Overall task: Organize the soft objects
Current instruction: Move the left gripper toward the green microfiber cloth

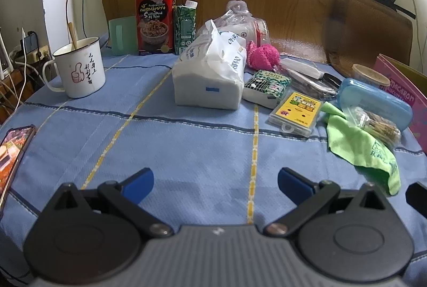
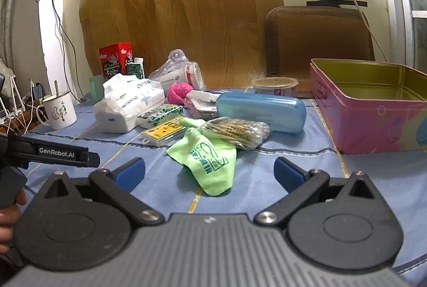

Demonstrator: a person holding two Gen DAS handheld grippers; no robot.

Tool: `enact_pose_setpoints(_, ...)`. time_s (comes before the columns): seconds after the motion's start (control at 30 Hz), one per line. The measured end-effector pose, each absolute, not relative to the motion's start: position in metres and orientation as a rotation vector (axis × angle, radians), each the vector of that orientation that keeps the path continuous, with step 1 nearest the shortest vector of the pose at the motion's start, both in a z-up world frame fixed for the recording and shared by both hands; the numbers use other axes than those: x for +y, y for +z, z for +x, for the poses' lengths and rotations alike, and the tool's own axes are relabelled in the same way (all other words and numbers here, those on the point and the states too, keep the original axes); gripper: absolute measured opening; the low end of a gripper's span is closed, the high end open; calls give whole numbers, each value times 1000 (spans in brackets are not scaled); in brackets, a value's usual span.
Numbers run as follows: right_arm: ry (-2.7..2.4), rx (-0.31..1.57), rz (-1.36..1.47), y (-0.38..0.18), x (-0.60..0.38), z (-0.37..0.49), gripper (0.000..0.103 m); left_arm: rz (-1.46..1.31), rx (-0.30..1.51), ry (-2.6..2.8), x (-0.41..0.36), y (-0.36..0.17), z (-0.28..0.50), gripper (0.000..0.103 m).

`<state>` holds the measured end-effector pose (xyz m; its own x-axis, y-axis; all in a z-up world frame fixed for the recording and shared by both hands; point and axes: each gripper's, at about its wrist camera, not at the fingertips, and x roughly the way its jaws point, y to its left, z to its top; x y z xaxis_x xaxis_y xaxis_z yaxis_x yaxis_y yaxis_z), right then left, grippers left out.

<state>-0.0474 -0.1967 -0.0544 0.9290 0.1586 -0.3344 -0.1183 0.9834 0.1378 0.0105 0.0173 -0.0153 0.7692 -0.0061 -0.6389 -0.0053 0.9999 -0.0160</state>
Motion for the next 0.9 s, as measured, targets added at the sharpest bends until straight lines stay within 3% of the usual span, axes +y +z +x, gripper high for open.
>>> enact_pose_setpoints(0.1, 148, 349, 109, -55, -197, -48, 96, -7, 691, -3, 17, -16, 13, 103)
enact_pose_setpoints(0.33, 187, 363, 97, -56, -198, -46, 61, 5, 692, -10, 14, -16, 22, 103)
enact_pose_setpoints(0.67, 231, 398, 97, -53, -203, -38, 59, -73, 722, -267, 5, 3, 36, 103)
enact_pose_setpoints(0.8, 254, 441, 78, -50, -206, -22, 60, -88, 738, -388, -16, 11, 46, 88)
enact_pose_setpoints(0.9, 259, 490, 84, -53, -209, -5, 60, -98, 766, -453, -35, 10, 55, 85)
